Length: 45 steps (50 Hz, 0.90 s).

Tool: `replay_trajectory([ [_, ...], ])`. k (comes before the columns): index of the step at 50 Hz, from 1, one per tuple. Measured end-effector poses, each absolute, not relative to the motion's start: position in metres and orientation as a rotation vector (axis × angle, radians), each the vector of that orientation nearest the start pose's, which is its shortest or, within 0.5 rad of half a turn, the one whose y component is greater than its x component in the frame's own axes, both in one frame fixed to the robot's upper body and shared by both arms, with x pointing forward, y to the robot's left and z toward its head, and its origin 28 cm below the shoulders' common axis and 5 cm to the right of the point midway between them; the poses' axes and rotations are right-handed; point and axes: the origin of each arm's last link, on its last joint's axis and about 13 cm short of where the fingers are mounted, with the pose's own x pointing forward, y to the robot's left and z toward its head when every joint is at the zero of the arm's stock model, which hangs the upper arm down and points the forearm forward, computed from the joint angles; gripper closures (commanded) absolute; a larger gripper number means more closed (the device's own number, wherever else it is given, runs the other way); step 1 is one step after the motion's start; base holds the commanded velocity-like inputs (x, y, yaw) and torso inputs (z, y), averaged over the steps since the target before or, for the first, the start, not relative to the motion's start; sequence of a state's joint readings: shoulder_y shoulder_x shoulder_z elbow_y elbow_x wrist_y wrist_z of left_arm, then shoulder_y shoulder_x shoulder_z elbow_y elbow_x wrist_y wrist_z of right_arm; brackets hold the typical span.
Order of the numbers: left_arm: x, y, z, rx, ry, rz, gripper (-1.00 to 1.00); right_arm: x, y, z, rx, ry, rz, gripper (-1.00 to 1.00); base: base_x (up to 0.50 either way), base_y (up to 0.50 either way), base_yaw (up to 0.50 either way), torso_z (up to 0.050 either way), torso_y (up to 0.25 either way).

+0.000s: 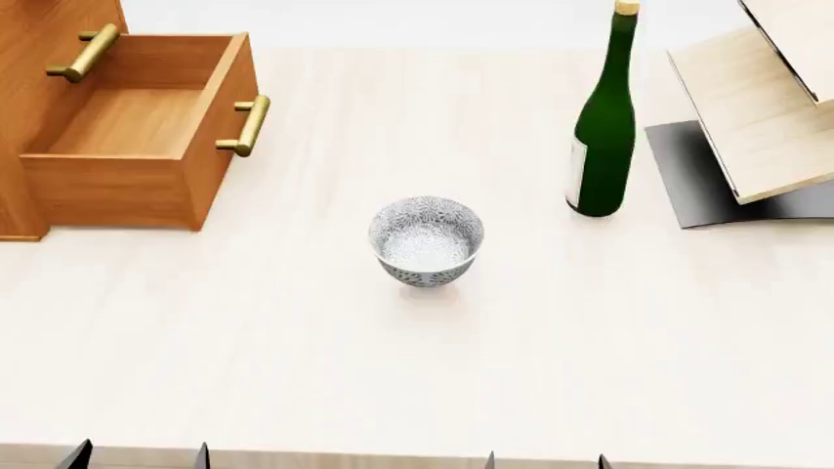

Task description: Put the bowl in the bottom drawer of the cabinet and close it.

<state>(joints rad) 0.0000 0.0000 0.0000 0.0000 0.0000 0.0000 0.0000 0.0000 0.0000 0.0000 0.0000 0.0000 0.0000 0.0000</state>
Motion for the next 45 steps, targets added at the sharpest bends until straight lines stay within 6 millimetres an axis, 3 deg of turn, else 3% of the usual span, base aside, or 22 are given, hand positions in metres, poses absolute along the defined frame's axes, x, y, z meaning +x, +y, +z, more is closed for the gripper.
replay_trajectory([
  [15, 0.210, 0.206, 0.013, -0.001, 0.004, 0.010, -1.00, 0.211, -0.097, 0.014, 0.010, 0.000, 0.000, -1.00, 0.00, 0.00, 0.00, 0.000, 0.000],
  [28, 0.191, 0.210, 0.037, 0.018, -0.039, 0.042, -1.00, 0.214, -0.100, 0.020, 0.028, -0.004, -0.013, -1.00, 0.00, 0.00, 0.00, 0.000, 0.000],
  [36, 0.162, 0.216, 0.041, 0.019, -0.060, 0.073, -1.00, 0.218, -0.104, 0.042, 0.017, -0.024, -0.025, -1.00, 0.00, 0.00, 0.00, 0.000, 0.000],
  [45, 0.143, 0.221, 0.027, 0.008, -0.049, 0.105, -1.00, 0.224, -0.108, 0.081, -0.001, -0.059, -0.032, -1.00, 0.00, 0.00, 0.00, 0.000, 0.000],
])
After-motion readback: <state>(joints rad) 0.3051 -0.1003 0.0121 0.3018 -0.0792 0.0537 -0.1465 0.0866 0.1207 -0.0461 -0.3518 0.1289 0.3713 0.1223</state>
